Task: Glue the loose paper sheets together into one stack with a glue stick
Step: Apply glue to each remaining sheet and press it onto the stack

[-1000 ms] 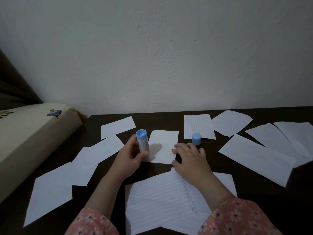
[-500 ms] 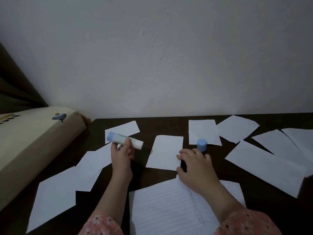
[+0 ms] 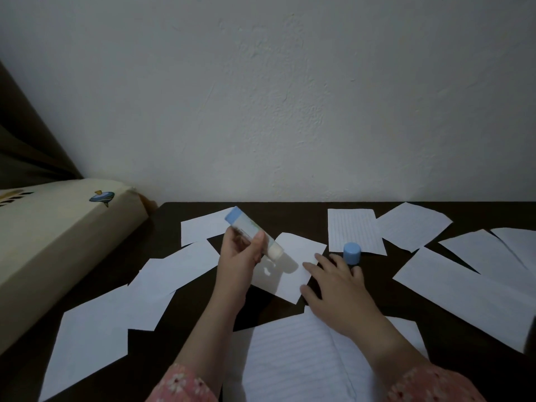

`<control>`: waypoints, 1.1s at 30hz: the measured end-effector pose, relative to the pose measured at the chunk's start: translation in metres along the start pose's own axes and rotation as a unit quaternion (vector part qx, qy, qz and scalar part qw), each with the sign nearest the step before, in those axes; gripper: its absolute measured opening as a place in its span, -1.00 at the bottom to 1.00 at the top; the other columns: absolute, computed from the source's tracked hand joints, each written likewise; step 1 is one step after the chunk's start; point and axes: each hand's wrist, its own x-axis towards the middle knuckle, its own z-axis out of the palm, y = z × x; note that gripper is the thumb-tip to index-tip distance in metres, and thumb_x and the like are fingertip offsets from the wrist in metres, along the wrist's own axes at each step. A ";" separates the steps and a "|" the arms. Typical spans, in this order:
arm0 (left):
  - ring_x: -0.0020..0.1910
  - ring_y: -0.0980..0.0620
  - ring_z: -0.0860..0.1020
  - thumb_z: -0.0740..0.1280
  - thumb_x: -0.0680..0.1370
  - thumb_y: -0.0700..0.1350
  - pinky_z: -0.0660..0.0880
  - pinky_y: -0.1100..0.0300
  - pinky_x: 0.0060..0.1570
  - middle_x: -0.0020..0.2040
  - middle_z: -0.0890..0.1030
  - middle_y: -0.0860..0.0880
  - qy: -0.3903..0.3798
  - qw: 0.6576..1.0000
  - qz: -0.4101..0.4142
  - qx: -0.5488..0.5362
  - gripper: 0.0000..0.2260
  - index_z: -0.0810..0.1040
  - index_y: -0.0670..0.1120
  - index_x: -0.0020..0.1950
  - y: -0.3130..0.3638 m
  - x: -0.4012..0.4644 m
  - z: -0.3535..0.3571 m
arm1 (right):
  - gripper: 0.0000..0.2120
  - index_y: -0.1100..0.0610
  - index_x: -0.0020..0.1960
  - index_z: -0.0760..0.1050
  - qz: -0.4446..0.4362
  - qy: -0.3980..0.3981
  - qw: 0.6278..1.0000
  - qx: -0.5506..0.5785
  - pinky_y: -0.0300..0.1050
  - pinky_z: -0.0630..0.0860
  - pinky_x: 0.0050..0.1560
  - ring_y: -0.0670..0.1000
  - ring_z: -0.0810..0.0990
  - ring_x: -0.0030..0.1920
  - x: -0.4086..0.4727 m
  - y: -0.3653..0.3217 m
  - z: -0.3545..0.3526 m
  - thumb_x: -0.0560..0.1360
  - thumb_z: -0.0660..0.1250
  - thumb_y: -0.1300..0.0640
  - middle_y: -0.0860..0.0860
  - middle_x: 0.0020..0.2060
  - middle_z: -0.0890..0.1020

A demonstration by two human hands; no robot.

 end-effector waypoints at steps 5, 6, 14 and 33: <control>0.11 0.10 0.51 0.34 0.53 -0.05 0.49 0.20 0.00 0.15 0.52 0.05 -0.007 0.999 0.017 0.027 -0.55 0.33 0.01 0.40 0.001 -0.002 -0.004 | -0.50 -0.19 0.45 0.21 -0.032 0.026 0.999 0.014 0.00 0.08 0.39 -0.07 0.21 0.35 -0.002 -0.013 -0.001 0.55 0.10 -0.28 -0.12 0.30 0.33; 0.12 0.10 0.51 0.34 0.54 -0.06 0.50 0.21 0.00 0.14 0.52 0.06 -0.005 1.000 0.017 0.024 -0.56 0.33 0.01 0.40 0.002 -0.002 -0.004 | -0.52 -0.19 0.45 0.20 -0.034 0.033 0.999 0.014 -0.01 0.08 0.39 -0.08 0.22 0.34 -0.002 -0.013 0.000 0.57 0.09 -0.25 -0.12 0.31 0.32; 0.19 -0.08 0.49 0.35 0.52 0.01 0.48 0.04 0.14 0.21 0.50 0.00 0.004 0.997 0.003 0.075 -0.50 0.30 0.04 0.43 -0.004 0.002 -0.007 | -0.44 -0.10 0.35 0.39 0.055 0.038 0.996 -0.053 0.13 0.14 0.41 -0.01 0.19 0.42 -0.001 -0.008 -0.002 0.49 0.10 -0.38 -0.11 0.39 0.33; -0.02 0.17 0.49 0.35 0.54 -0.03 0.40 0.36 -0.21 0.07 0.48 0.15 -0.096 0.980 0.017 0.172 -0.65 0.30 0.14 0.26 -0.011 -0.009 0.009 | -0.60 -0.09 0.27 0.45 0.039 0.127 0.991 0.032 -0.11 0.30 0.24 -0.13 0.39 0.16 -0.002 0.010 -0.001 0.55 0.14 -0.26 -0.13 0.10 0.49</control>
